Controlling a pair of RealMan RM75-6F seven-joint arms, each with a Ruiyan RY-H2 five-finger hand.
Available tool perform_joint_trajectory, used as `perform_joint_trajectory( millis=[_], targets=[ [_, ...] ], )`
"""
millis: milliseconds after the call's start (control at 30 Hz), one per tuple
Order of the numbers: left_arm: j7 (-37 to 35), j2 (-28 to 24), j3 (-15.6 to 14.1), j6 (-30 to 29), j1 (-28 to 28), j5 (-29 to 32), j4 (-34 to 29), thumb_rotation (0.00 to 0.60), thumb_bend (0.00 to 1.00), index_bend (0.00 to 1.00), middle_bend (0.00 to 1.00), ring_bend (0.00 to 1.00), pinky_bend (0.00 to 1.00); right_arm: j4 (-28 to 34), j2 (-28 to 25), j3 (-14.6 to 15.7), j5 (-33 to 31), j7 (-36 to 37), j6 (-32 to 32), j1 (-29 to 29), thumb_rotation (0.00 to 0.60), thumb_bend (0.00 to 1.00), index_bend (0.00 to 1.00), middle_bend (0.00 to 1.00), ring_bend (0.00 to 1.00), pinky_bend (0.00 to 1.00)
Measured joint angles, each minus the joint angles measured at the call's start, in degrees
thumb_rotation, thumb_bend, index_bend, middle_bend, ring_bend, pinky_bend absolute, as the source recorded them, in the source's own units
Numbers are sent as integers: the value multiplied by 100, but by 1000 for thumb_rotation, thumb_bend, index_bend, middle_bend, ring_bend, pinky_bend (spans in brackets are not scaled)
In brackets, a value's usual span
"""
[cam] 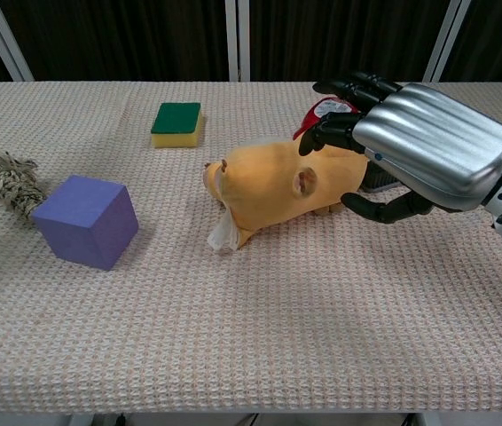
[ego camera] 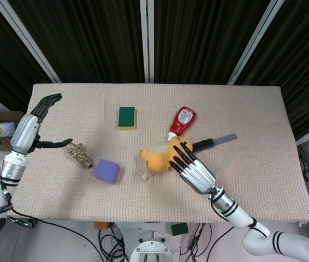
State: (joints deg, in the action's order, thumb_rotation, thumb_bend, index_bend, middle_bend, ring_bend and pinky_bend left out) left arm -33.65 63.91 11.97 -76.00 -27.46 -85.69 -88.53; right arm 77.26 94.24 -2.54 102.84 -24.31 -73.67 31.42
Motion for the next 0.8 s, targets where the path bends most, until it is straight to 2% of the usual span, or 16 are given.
perform_joint_trajectory(
  millis=[500, 633, 800],
  targets=[
    [-128, 0, -17, 4, 6, 3, 161, 408, 59, 112, 89, 68, 186, -701, 546, -10, 117, -51, -101, 168, 600, 364, 387, 405, 10, 0],
    [-180, -6, -20, -14, 15, -4, 201, 410, 59, 112, 89, 68, 186, -832, 660, -1, 120, -42, -137, 187, 600, 365, 437, 448, 28, 0],
    [-217, 5, -41, -20, 25, -15, 259, 410, 60, 112, 89, 68, 186, -997, 782, 17, 128, -46, -183, 208, 600, 372, 449, 470, 38, 0]
  ],
)
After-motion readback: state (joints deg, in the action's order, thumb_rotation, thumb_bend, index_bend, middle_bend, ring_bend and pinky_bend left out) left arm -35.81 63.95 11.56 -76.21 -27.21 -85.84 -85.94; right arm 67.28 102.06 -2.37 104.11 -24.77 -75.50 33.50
